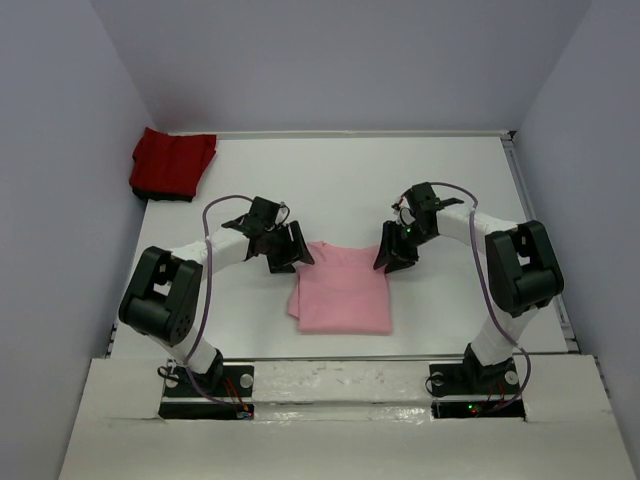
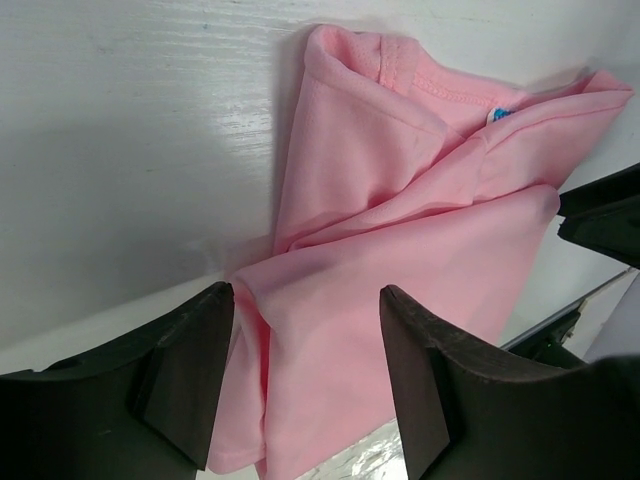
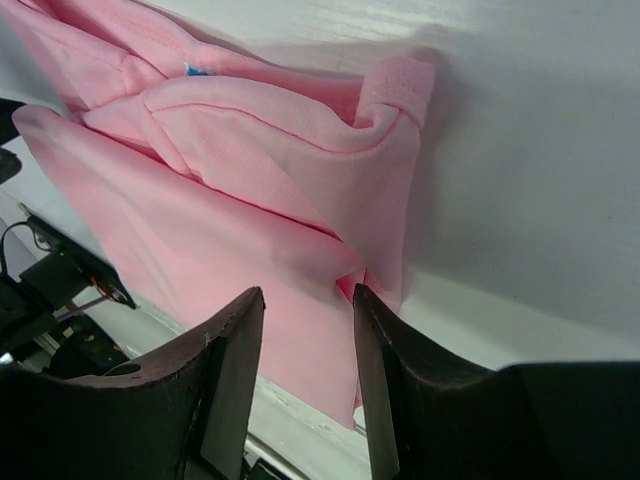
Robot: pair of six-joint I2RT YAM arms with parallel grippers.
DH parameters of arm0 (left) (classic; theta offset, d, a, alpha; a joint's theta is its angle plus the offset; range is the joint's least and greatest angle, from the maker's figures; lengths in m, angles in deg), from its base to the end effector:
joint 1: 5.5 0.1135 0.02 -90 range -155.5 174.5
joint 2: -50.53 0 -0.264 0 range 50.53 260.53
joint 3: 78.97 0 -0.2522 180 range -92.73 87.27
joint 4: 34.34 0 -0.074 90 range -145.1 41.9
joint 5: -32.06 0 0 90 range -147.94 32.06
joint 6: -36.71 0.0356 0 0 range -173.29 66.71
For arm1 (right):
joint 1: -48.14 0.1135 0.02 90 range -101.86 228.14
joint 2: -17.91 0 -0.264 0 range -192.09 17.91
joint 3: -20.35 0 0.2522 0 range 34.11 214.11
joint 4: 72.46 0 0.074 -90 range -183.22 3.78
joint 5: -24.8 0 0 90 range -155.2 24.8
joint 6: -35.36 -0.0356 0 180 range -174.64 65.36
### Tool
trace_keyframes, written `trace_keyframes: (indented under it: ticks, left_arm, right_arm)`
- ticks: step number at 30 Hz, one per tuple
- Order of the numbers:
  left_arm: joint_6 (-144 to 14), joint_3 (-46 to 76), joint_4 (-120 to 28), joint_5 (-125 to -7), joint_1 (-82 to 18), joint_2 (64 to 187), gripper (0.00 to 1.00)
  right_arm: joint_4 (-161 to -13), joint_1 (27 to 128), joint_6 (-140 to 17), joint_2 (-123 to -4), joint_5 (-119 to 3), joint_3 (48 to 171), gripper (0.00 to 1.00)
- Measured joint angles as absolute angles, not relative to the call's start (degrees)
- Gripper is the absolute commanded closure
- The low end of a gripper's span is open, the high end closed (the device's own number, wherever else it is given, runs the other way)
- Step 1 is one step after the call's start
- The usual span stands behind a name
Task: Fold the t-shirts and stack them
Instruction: Fold the long partially folded tshirt into a neat square
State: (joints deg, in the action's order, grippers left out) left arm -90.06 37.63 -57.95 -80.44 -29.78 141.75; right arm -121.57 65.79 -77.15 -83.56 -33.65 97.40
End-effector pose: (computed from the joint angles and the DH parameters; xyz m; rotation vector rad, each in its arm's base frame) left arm 0.2818 -0.1421 0.1762 -0.1033 2.6124 -0.9104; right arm 0.3105 0.1183 0.1679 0.0045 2.9259 0.9209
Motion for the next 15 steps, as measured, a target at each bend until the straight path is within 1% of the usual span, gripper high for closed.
trace_keyframes:
  ticks: [2, 4, 5, 6, 8, 9, 11, 12, 15]
  left_arm:
    - [-90.1, 37.6, -57.9, -80.6, -29.8, 141.8, 0.31]
    - [-90.1, 37.6, -57.9, -80.9, -29.8, 141.8, 0.4]
    - [-90.2, 37.6, -57.9, -80.9, -29.8, 141.8, 0.45]
    - [-90.2, 37.6, -57.8, -81.1, -29.8, 141.8, 0.54]
    - [-90.3, 37.7, -57.7, -81.4, -29.8, 141.8, 0.6]
    - [-90.2, 37.7, -57.7, -81.4, -29.8, 141.8, 0.6]
    - [-90.2, 37.7, -57.6, -81.6, -29.8, 141.8, 0.65]
    - [-90.2, 37.7, -57.6, -81.7, -29.8, 141.8, 0.71]
    - [-90.2, 37.7, -57.5, -81.9, -29.8, 141.8, 0.79]
  right_arm:
    - [-121.6, 65.8, -77.2, -83.6, -33.6, 96.7, 0.55]
    - [-121.5, 65.8, -77.3, -83.6, -33.6, 96.2, 0.58]
    - [-121.5, 65.8, -77.4, -83.6, -33.6, 96.1, 0.62]
    - [-121.5, 65.8, -77.4, -83.6, -33.5, 95.9, 0.67]
    - [-121.3, 65.8, -77.6, -83.6, -33.3, 95.7, 0.68]
    - [-121.1, 65.8, -77.6, -83.6, -33.2, 95.6, 0.68]
    - [-120.7, 65.8, -77.6, -83.6, -33.2, 95.4, 0.73]
    - [-120.6, 65.8, -77.8, -83.6, -33.2, 95.4, 0.77]
    - [-120.3, 65.8, -78.0, -83.6, -33.2, 95.4, 0.84]
